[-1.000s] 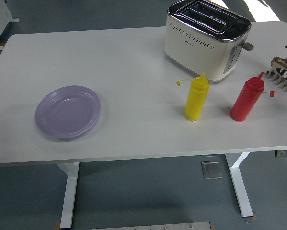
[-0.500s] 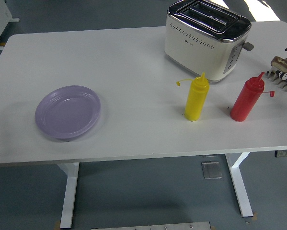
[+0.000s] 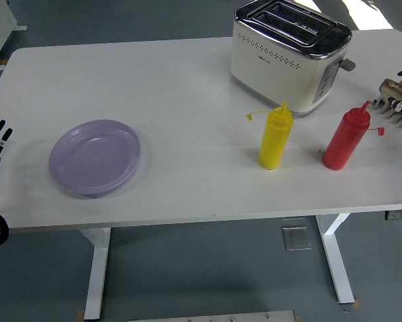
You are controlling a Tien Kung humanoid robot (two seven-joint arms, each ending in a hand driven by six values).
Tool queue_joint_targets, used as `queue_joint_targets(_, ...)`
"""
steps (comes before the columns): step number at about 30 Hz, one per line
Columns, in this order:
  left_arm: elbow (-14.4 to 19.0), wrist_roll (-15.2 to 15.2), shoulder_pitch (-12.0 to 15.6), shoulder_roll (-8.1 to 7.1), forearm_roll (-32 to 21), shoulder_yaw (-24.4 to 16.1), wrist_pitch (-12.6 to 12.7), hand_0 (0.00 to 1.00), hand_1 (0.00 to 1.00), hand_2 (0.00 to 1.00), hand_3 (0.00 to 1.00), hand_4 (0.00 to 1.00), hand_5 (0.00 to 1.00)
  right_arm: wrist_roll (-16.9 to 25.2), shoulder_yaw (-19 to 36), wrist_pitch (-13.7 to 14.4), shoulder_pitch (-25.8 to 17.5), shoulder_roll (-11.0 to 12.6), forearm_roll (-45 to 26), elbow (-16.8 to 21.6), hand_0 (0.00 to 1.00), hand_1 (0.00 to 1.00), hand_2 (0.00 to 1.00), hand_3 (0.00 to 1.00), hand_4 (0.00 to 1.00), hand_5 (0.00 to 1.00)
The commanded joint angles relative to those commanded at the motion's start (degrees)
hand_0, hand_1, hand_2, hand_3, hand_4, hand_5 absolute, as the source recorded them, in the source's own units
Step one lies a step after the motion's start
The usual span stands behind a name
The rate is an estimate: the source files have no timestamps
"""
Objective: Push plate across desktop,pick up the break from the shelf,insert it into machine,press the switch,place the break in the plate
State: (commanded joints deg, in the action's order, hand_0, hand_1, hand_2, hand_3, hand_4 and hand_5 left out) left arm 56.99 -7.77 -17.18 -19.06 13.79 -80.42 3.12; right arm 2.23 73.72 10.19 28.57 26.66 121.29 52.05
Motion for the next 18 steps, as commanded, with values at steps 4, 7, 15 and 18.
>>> queue_joint_targets(4,-0.44,-0.1,-0.55,0.41,-0.33,1.64,0.03,0.784,0.705,0.649,0.618,0.795,0.998,-0.01,-0.29,0.67,0.13,-0.08,0.64,-0.49,0.538,0.58,0.579,0.667,0.707,0.209)
queue_joint_targets(7,-0.83,-0.17,-0.91,0.75,-0.59,2.79,0.05,0.784,0.705,0.649,0.618,0.795,0.998,-0.07,-0.47,1.2,0.18,-0.15,1.13,-0.78,0.538,0.58,0.579,0.667,0.707,0.209)
queue_joint_targets(15,-1.41,-0.19,-1.28,1.33,-1.62,5.54,0.09,0.786,0.704,0.648,0.616,0.794,0.998,-0.22,-1.36,2.59,0.1,-0.44,1.71,-1.37,0.517,0.563,0.487,0.609,0.651,0.19)
queue_joint_targets(18,-1.33,-0.18,-1.35,1.46,-1.94,6.41,0.11,0.786,0.704,0.648,0.616,0.794,0.998,-0.16,-1.61,3.17,0.03,-0.49,1.62,-1.42,0.517,0.563,0.487,0.609,0.651,0.19)
